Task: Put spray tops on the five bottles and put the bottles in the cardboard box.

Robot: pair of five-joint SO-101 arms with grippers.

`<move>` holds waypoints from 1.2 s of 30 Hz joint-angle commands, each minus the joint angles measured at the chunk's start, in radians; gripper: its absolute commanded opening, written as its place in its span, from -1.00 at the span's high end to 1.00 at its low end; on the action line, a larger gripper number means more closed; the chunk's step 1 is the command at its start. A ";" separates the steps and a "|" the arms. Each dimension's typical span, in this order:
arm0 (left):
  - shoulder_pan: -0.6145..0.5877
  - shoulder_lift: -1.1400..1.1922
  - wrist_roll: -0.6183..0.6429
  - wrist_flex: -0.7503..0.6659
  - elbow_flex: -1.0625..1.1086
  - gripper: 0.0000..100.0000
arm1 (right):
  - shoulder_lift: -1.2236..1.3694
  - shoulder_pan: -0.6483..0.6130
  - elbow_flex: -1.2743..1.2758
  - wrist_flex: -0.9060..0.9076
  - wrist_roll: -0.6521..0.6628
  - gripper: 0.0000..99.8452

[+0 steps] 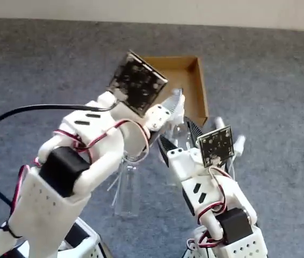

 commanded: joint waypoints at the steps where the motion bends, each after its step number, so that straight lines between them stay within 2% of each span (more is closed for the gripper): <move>1: 0.021 0.001 -0.009 0.000 0.053 0.82 | -0.002 -0.002 -0.002 -0.025 0.000 0.99; 6: 0.027 -0.005 -0.011 0.006 0.081 0.82 | -0.002 -0.002 -0.002 -0.025 0.000 0.99; 10: 0.018 -0.007 -0.014 0.014 0.019 0.82 | 0.001 0.001 -0.010 -0.030 0.000 0.99; 13: -0.025 -0.053 -0.057 0.118 -0.059 0.82 | 0.019 0.061 -0.021 -0.041 0.000 0.99; 17: -0.111 -0.150 -0.071 0.245 -0.047 0.71 | 0.199 0.119 -0.133 -0.104 -0.003 0.99; 22: -0.251 -0.278 -0.081 0.269 0.211 0.65 | 0.533 0.119 -0.421 -0.116 -0.018 0.99; 23: -0.259 -0.302 -0.101 0.261 0.282 0.64 | 0.595 0.119 -0.492 -0.116 -0.044 0.99; 26: -0.243 -0.380 -0.117 0.120 0.492 0.64 | 0.759 0.116 -0.684 -0.108 -0.109 0.99; 29: -0.226 -0.460 -0.114 -0.026 0.648 0.64 | 0.901 0.047 -0.832 -0.024 -0.120 0.99; 33: -0.185 -0.516 -0.112 -0.147 0.756 0.64 | 1.026 -0.039 -0.955 0.044 -0.121 0.99; 36: -0.216 -0.506 -0.112 -0.226 0.782 0.64 | 1.050 -0.065 -1.003 0.104 -0.121 0.99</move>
